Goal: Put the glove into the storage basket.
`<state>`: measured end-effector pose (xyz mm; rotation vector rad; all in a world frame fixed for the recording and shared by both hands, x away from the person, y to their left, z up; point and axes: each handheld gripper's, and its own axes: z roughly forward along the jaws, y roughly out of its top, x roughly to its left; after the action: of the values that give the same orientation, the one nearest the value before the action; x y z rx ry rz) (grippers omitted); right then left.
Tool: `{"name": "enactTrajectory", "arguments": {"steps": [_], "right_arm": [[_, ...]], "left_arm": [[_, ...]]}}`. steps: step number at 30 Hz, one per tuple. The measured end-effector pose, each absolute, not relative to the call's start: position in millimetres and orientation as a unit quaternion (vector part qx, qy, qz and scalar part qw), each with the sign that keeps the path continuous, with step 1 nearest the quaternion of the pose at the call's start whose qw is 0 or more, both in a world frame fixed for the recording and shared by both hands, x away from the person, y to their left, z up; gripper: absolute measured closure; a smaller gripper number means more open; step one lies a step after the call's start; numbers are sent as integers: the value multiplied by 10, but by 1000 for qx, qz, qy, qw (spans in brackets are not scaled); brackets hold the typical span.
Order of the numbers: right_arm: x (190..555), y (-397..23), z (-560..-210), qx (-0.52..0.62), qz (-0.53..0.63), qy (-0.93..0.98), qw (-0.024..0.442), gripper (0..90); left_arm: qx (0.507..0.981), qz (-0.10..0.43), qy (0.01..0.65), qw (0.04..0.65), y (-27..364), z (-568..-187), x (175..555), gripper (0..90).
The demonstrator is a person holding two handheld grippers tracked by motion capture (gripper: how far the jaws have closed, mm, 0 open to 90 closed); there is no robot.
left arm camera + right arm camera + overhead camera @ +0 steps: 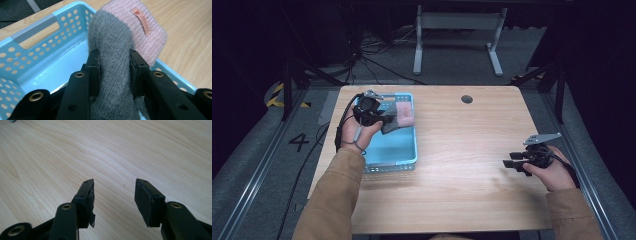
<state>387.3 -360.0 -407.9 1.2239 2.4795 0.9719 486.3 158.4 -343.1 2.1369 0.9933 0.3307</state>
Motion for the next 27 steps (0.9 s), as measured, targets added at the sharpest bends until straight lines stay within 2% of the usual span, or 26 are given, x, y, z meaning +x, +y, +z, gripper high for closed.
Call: {"name": "enactTrajectory", "arguments": {"steps": [16,27], "right_arm": [[3806,-3636,-4117,421,325,840,106,496],[3792,-3620,-4125,418,323,843,107,489]], "left_arm": [[836,107,420,337,1691,-3819,5162,667],[853,89,418,300,1575,-4005,5265,661]]}}
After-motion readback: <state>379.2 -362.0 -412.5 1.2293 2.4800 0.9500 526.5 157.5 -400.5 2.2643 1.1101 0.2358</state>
